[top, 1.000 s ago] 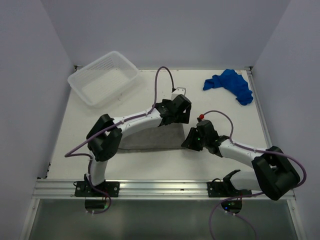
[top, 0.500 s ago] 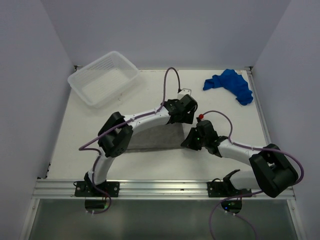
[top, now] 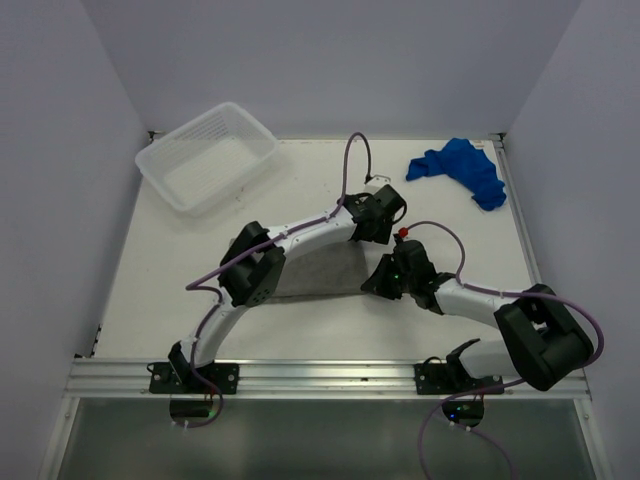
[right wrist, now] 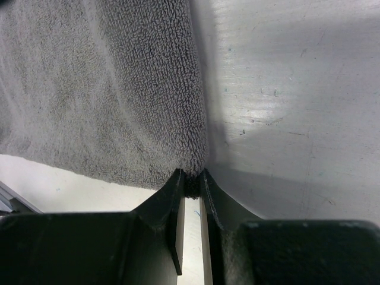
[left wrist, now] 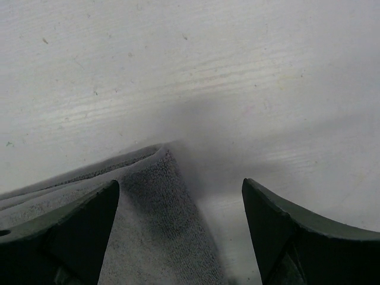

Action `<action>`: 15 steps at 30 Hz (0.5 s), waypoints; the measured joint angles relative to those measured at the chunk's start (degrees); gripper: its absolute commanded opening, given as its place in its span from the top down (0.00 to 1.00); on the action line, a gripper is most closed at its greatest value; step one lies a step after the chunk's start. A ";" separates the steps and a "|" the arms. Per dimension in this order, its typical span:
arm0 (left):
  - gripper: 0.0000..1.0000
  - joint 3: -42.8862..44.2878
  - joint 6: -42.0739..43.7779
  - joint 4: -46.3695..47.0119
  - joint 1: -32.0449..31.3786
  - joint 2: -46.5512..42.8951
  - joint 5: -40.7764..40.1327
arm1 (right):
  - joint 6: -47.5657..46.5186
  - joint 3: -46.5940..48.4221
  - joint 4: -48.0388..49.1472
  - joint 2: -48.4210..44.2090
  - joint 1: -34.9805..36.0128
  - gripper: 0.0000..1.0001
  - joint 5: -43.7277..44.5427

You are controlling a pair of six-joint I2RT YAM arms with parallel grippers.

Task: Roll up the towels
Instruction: Roll the towel

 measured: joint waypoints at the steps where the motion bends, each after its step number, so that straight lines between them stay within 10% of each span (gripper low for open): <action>1: 0.14 0.00 0.00 -0.74 0.00 0.07 -0.57 | -0.07 0.00 0.02 -0.02 0.00 0.86 0.02; 15: 0.26 -0.02 -2.60 -2.14 0.17 0.66 -1.81 | -0.13 -0.31 0.35 -0.33 0.00 0.90 0.24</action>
